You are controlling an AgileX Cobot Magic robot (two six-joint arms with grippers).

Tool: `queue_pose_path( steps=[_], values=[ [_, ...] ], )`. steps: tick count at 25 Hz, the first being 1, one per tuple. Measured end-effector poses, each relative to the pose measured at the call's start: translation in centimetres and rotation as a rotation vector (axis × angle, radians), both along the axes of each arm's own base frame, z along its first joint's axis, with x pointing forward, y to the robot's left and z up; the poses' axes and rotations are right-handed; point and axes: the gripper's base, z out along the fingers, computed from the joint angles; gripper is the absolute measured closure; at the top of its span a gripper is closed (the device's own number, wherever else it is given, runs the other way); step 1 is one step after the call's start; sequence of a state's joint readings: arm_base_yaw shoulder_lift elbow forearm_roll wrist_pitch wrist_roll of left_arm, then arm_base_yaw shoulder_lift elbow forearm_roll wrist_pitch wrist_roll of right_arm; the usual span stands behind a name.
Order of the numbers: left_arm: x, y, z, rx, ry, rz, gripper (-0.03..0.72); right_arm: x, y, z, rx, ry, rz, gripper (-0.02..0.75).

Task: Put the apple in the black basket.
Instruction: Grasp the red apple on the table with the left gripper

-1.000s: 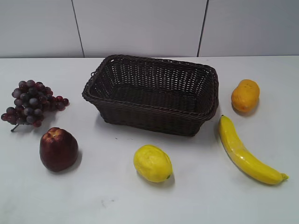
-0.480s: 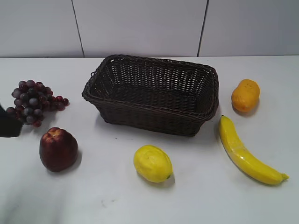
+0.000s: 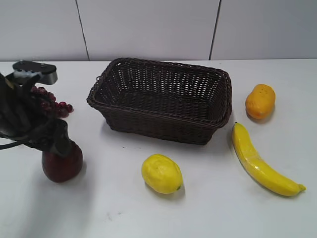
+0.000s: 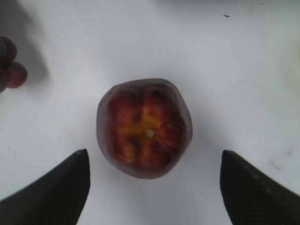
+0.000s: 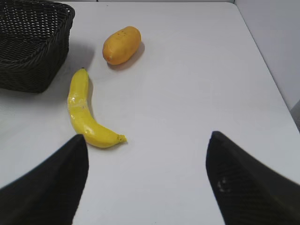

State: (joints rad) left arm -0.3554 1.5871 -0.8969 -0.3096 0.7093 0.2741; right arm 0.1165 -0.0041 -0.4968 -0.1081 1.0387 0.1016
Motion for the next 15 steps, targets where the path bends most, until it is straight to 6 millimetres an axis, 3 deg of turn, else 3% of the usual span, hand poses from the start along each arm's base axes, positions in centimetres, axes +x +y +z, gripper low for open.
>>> queue_pose_path(
  steps=[5, 9, 15],
  values=[
    [1.2, -0.4, -2.1, 0.024, 0.059, 0.0, 0.038, 0.0, 0.0, 0.0, 0.0, 0.0, 0.0, 0.15],
    [1.5, -0.5, -3.2, 0.038, 0.071, 0.002, 0.084, 0.0, 0.0, 0.0, 0.0, 0.0, 0.0, 0.15],
    [1.6, -0.5, -3.3, 0.04, 0.072, 0.0, 0.117, 0.0, 0.0, 0.0, 0.0, 0.0, 0.0, 0.15]
  ],
)
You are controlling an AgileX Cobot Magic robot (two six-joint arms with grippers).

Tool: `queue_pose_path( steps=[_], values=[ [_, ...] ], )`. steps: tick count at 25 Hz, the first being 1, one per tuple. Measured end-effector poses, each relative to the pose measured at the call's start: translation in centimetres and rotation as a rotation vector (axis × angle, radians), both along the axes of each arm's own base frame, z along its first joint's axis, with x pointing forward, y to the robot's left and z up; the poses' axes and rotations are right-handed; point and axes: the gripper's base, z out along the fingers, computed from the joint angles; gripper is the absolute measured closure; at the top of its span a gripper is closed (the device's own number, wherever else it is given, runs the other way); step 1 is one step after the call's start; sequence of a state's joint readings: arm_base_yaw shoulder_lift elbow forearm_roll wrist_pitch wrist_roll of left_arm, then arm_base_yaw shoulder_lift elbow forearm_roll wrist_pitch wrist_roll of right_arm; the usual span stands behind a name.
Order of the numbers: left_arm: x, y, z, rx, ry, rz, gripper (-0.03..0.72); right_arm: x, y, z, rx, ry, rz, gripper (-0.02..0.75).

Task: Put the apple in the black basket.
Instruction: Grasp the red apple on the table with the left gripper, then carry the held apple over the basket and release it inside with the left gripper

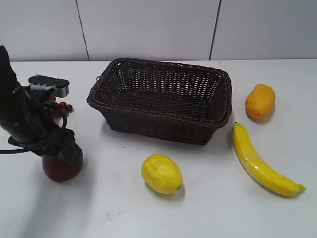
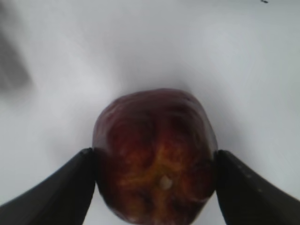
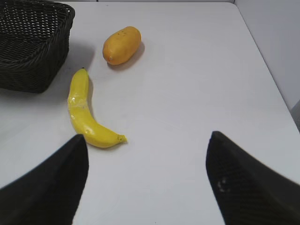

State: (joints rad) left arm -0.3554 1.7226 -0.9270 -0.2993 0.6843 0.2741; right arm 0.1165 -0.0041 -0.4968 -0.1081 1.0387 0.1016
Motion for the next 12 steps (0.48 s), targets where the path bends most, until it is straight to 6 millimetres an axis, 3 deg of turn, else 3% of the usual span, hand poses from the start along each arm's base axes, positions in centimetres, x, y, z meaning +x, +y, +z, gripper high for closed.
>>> queue_pose_path(
  steps=[3, 5, 12],
  values=[
    [-0.4, 0.0, 0.7, -0.001, 0.025, -0.013, 0.118, 0.0, 0.0, 0.0, 0.0, 0.0, 0.0, 0.15],
    [-0.4, -0.1, 2.2, -0.012, 0.02, -0.026, 0.118, 0.0, 0.0, 0.0, 0.0, 0.0, 0.0, 0.15],
    [2.1, -1.4, 11.8, -0.152, -0.237, -0.028, 0.118, 0.0, 0.0, 0.0, 0.0, 0.0, 0.0, 0.15]
  ],
)
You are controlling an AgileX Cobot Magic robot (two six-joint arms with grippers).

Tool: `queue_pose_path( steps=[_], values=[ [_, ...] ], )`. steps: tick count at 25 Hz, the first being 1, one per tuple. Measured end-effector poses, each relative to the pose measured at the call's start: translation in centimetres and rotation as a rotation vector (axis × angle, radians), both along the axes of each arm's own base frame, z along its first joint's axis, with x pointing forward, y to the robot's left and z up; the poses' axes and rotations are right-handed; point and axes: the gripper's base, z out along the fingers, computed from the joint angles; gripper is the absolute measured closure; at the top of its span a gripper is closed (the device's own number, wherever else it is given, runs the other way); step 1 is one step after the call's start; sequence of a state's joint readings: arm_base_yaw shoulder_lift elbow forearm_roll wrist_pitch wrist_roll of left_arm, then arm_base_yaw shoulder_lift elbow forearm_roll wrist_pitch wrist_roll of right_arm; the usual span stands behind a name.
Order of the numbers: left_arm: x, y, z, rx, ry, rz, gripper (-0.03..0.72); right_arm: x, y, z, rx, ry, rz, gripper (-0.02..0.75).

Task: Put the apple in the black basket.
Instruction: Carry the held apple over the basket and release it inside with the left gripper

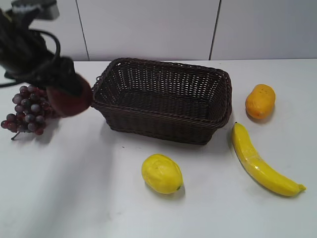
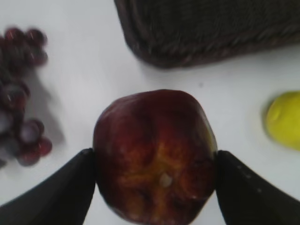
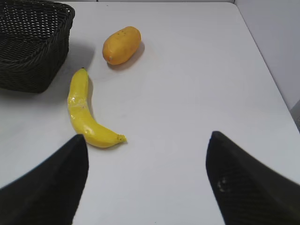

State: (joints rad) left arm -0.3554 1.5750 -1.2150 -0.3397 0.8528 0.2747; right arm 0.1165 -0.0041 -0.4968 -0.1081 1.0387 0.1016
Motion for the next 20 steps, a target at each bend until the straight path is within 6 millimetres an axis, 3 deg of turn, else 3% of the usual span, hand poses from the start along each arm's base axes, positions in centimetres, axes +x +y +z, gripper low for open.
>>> queue_pose_path(
  steps=[2, 5, 9, 13, 20],
  values=[
    [1.0, -0.5, 2.5, -0.053, -0.078, 0.008, 0.118, 0.0, 0.0, 0.0, 0.0, 0.0, 0.0, 0.15],
    [2.6, -1.4, 4.8, -0.117, -0.144, 0.018, 0.118, 0.0, 0.0, 0.0, 0.0, 0.0, 0.0, 0.15],
    [4.9, -3.4, 4.7, -0.152, -0.151, 0.002, 0.118, 0.0, 0.0, 0.0, 0.0, 0.0, 0.0, 0.15],
    [6.3, -7.0, 2.2, -0.142, -0.113, -0.062, 0.118, 0.0, 0.0, 0.0, 0.0, 0.0, 0.0, 0.15],
    [8.2, -12.6, -3.8, -0.094, -0.048, -0.15, 0.118, 0.0, 0.0, 0.0, 0.0, 0.0, 0.0, 0.15]
  ],
)
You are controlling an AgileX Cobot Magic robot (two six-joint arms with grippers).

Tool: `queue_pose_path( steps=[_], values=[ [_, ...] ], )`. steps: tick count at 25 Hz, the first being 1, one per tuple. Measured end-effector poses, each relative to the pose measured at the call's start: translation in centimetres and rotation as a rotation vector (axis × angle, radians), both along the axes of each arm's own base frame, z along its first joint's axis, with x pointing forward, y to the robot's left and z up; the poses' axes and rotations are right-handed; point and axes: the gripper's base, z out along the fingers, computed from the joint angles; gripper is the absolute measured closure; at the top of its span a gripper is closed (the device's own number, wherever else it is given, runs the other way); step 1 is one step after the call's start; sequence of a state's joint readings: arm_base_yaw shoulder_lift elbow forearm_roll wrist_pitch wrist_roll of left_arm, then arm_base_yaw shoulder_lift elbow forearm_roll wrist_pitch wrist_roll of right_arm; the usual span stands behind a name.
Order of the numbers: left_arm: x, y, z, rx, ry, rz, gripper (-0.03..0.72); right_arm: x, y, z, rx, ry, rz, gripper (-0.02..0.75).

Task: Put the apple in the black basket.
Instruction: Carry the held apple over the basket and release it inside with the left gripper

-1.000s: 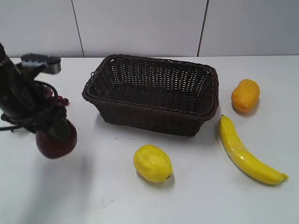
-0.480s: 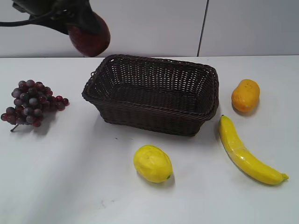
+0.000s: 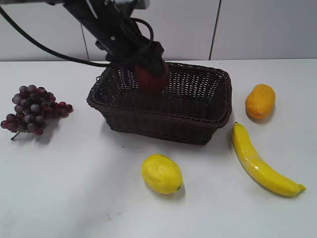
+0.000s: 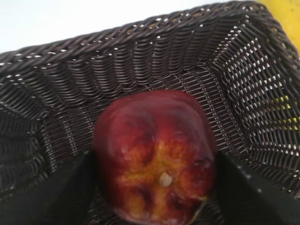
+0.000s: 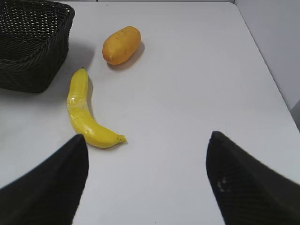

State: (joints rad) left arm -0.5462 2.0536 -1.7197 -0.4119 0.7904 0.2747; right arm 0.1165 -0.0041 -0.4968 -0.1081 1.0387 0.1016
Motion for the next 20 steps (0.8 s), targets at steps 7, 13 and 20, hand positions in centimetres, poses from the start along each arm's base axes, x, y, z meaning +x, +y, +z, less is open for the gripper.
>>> queue_pose_path(
  steps=[7, 13, 20],
  values=[
    [1.6, -1.7, -5.3, 0.048, 0.07, -0.014, 0.118, 0.0, 0.0, 0.0, 0.0, 0.0, 0.0, 0.15],
    [1.9, -1.9, -7.2, 0.068, 0.098, -0.015, 0.056, 0.0, 0.0, 0.0, 0.0, 0.0, 0.0, 0.15],
    [2.3, -2.2, -4.9, 0.035, 0.045, -0.018, 0.008, 0.0, 0.0, 0.0, 0.0, -0.001, 0.0, 0.15]
  ],
)
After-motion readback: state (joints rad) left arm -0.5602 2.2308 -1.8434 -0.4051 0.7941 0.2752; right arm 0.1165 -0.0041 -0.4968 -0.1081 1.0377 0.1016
